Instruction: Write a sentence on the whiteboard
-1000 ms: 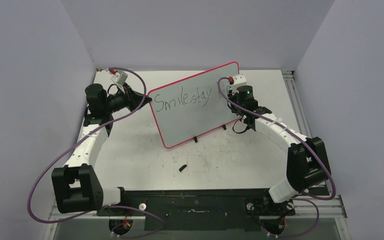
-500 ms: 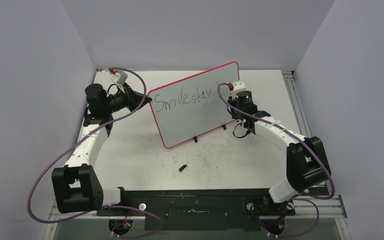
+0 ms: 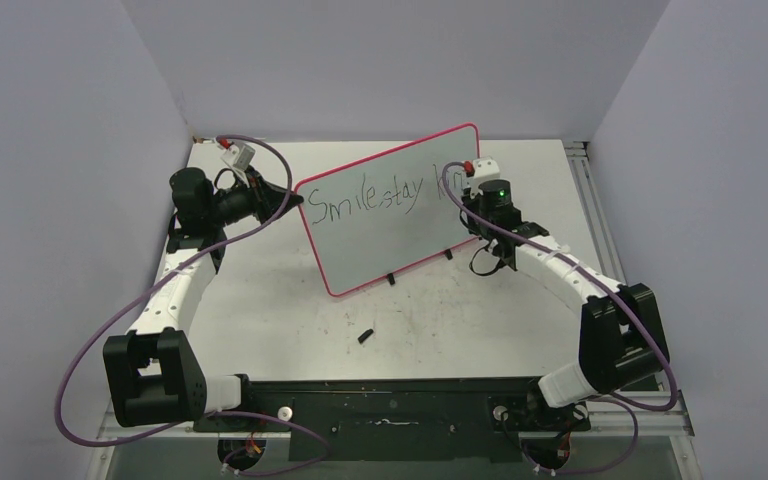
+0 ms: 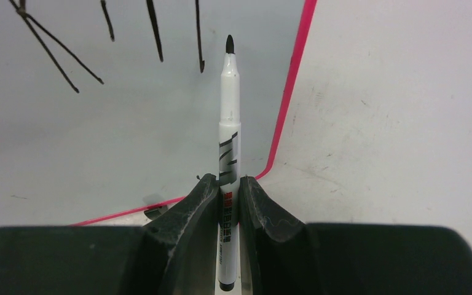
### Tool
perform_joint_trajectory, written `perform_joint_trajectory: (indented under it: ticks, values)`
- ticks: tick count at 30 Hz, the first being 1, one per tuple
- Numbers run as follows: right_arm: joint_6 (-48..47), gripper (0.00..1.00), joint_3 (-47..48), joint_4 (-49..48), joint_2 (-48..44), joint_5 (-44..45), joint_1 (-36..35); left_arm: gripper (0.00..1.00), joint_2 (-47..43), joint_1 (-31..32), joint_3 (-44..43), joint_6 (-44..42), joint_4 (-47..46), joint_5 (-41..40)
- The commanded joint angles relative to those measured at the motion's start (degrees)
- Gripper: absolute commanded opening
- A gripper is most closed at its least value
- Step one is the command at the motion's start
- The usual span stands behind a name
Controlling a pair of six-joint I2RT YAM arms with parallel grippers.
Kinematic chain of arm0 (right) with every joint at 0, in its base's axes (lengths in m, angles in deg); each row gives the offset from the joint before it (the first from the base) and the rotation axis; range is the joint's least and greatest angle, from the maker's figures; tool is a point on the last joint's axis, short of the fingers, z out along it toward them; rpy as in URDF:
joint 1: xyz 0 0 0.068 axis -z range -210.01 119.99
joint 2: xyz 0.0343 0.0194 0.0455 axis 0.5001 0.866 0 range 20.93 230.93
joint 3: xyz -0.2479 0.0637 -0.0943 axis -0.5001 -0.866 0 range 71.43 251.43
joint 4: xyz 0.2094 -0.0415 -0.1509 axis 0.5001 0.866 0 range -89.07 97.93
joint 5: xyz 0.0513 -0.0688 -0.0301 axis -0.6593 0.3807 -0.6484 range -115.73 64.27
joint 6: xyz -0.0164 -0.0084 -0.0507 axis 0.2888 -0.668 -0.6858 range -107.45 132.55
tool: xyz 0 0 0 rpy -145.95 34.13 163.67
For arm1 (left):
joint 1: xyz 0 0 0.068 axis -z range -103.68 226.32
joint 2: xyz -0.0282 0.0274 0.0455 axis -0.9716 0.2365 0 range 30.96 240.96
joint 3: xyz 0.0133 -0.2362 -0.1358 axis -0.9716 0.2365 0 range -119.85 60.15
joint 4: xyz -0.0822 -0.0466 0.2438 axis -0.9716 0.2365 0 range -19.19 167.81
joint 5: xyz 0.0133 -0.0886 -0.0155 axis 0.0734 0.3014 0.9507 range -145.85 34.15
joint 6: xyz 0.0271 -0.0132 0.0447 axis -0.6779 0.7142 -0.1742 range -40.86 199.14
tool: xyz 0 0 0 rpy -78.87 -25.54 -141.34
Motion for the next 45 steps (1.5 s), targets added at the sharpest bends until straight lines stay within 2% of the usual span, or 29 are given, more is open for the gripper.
perform_joint_trajectory:
  ticks: [1, 28, 45]
  values:
    - [-0.5, 0.05, 2.8, -2.3, -1.2, 0.9, 1.4, 0.00, -1.5, -0.6, -0.1, -0.8, -2.7, 0.3]
    - [-2.6, 0.05, 7.0, -1.2, 3.6, -2.3, 2.0, 0.00, -1.5, -0.8, -0.1, -0.8, -2.7, 0.2]
    - [-2.4, 0.05, 1.9, -1.7, 2.2, -2.7, 0.3, 0.00, -1.5, -1.0, -0.2, -0.5, -3.0, 0.4]
